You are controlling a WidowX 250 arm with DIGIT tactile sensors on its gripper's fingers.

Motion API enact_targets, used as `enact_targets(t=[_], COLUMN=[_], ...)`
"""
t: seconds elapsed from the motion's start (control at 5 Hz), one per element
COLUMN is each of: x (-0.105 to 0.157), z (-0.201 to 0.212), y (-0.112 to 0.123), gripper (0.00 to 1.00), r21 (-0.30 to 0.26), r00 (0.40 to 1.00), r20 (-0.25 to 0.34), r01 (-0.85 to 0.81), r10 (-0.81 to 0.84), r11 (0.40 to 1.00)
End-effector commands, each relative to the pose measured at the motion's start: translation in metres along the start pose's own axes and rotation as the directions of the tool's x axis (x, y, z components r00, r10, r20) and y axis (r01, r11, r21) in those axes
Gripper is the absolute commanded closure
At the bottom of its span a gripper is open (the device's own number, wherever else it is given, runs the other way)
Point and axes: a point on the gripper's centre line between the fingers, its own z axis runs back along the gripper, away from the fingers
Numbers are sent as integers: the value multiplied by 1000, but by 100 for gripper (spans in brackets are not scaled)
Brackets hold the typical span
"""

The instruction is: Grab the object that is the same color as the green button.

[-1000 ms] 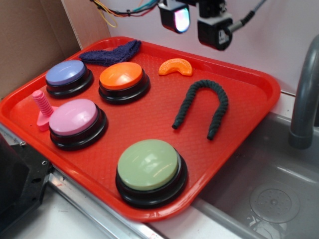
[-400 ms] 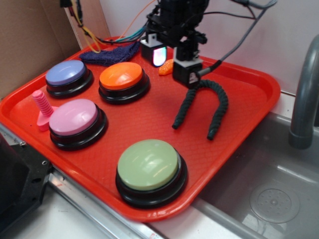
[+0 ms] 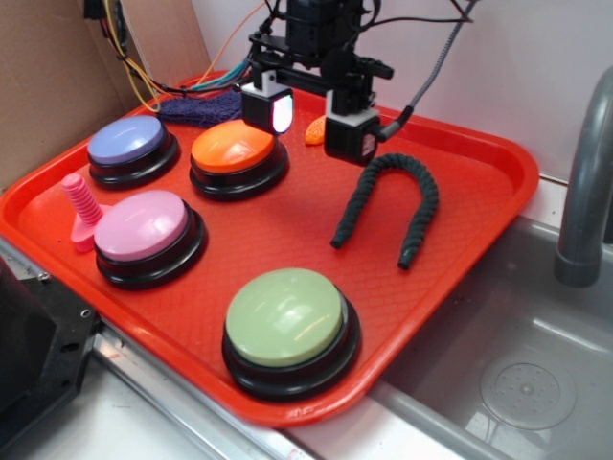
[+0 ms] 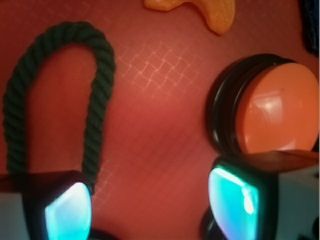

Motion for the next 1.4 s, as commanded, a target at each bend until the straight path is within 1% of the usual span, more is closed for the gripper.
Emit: enact_targets(t=[0.0,0.2,0.4,0.6,0.8,1.2], x=[8,8,6,3,-1,-11], z=[-25,-32,-35,-46,-50,-53], y=[-24,-24,-21,-25,-27,-26], gripper=[0,0,9,100,100,100], r21=[-92,-76,-45,3,50,73], r00=[991,988,985,965,958,951], r20=[-3,-20,-20,-15,-34,-53], r01=[135,153,168,262,287,307], r10=[-136,-155,-169,-262,-286,-304], r11=[987,985,985,965,956,949])
